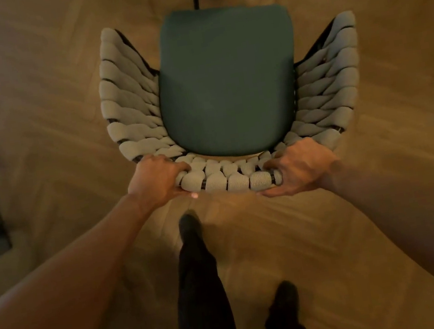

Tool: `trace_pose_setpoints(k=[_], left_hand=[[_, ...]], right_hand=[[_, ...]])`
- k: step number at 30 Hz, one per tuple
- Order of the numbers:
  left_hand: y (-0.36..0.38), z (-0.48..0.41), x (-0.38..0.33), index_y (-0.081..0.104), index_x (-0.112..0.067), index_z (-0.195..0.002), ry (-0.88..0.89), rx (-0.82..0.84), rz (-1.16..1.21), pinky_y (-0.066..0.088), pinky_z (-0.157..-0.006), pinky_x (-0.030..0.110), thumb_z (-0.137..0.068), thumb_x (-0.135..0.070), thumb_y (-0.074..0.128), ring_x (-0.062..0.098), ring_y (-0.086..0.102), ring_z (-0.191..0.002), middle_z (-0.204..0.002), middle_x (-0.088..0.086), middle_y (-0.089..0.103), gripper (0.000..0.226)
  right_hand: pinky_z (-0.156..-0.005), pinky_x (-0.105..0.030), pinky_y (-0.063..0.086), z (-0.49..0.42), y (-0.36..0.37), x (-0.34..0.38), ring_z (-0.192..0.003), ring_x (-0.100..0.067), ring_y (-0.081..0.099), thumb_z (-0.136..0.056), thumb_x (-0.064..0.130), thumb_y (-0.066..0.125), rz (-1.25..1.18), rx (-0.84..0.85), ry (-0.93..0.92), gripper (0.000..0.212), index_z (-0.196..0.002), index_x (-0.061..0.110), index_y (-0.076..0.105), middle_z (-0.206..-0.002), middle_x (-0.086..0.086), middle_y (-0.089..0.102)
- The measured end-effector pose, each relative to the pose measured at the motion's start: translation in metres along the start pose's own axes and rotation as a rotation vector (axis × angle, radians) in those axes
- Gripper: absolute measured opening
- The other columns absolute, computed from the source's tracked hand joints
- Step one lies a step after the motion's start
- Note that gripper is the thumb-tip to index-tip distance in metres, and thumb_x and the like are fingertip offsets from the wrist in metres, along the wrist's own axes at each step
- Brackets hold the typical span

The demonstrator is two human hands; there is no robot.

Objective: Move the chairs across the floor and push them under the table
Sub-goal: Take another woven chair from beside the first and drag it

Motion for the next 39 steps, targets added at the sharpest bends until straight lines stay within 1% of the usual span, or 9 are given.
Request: trace_pose_setpoints(k=[3,7,12,15,23,27,31,35,39], left_hand=[[0.006,0.003,-0.033,0.069,-0.044,-0.125,-0.08,-0.065,0.058,0.051,-0.095,0.04,-0.065,-0.11,0.01,0.015,0.069,-0.096,-0.098,-0.011,0.076,0.107],[0.006,0.01,-0.088,0.07,-0.04,-0.123,-0.177,-0.058,0.101,0.052,-0.086,0.037,-0.067,-0.109,0.019,0.016,0.07,-0.087,-0.091,-0.008,0.076,0.102],[0.002,-0.003,-0.123,0.061,-0.039,-0.129,-0.18,0.012,0.142,0.047,-0.065,0.029,-0.063,-0.114,0.009,0.014,0.067,-0.075,-0.085,-0.009,0.072,0.112],[-0.003,-0.022,-0.117,0.058,-0.043,-0.136,-0.095,0.086,0.173,0.049,-0.062,0.025,-0.07,-0.111,0.012,0.009,0.066,-0.074,-0.093,-0.015,0.072,0.105],[-0.033,-0.087,-0.123,0.068,-0.042,-0.114,-0.195,-0.004,0.181,0.05,-0.058,0.027,-0.078,-0.102,0.022,0.008,0.062,-0.064,-0.076,-0.017,0.065,0.083],[-0.034,-0.093,-0.127,0.065,-0.048,-0.123,-0.299,0.046,0.269,0.057,-0.071,0.031,-0.075,-0.097,0.029,0.009,0.067,-0.077,-0.093,-0.019,0.073,0.077],[-0.043,-0.098,-0.135,0.057,-0.052,-0.141,-0.35,0.081,0.334,0.058,-0.08,0.032,-0.075,-0.092,0.039,0.008,0.069,-0.092,-0.113,-0.023,0.074,0.079],[-0.051,-0.098,-0.148,0.053,-0.052,-0.148,-0.393,0.108,0.301,0.055,-0.075,0.027,-0.074,-0.094,0.036,0.006,0.07,-0.096,-0.121,-0.024,0.074,0.086],[-0.056,-0.105,-0.18,0.056,-0.052,-0.146,-0.493,0.121,0.345,0.052,-0.072,0.027,-0.075,-0.091,0.039,0.004,0.069,-0.092,-0.12,-0.024,0.074,0.083]], right_hand=[[-0.049,-0.027,0.029,0.013,0.002,-0.023,-0.06,-0.013,0.059,-0.073,0.108,0.014,0.062,-0.039,-0.064,0.096,-0.109,0.041,0.073,-0.07,0.013,0.063],[-0.05,-0.027,0.031,0.026,-0.003,-0.056,-0.06,-0.014,0.059,-0.071,0.109,0.017,0.082,-0.023,-0.18,0.091,-0.097,0.042,0.072,-0.07,0.012,0.061],[-0.049,-0.026,0.031,0.024,-0.003,-0.096,-0.066,-0.014,0.061,-0.072,0.109,0.018,0.098,-0.018,-0.295,0.091,-0.115,0.047,0.069,-0.08,0.013,0.065],[-0.055,-0.028,0.047,0.015,0.002,-0.113,-0.067,-0.014,0.062,-0.075,0.107,0.017,0.094,-0.034,-0.355,0.091,-0.109,0.042,0.071,-0.082,0.014,0.066],[-0.058,-0.03,0.049,-0.026,-0.022,-0.193,-0.07,-0.013,0.063,-0.073,0.108,0.017,0.133,-0.023,-0.419,0.09,-0.094,0.039,0.07,-0.083,0.014,0.066],[-0.058,-0.03,0.034,-0.029,-0.021,-0.204,-0.073,-0.016,0.065,-0.075,0.107,0.017,0.165,-0.043,-0.475,0.092,-0.096,0.036,0.073,-0.088,0.012,0.07],[-0.06,-0.031,0.049,-0.029,-0.017,-0.216,-0.069,-0.018,0.065,-0.077,0.105,0.021,0.107,-0.003,-0.486,0.092,-0.099,0.033,0.074,-0.088,0.009,0.07],[-0.059,-0.032,0.051,-0.03,-0.019,-0.221,-0.062,-0.016,0.059,-0.077,0.105,0.016,0.095,0.011,-0.532,0.096,-0.095,0.03,0.073,-0.078,0.008,0.066],[-0.056,-0.029,0.041,-0.033,-0.022,-0.247,-0.064,-0.016,0.058,-0.076,0.106,0.019,0.152,0.034,-0.619,0.095,-0.099,0.03,0.072,-0.082,0.006,0.065]])
Point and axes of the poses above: each hand's wrist, its own z-axis away from the middle knuckle, its own y-axis out of the palm, x = y × z, the point moved 2 cm from there along -z, towards the middle knuckle
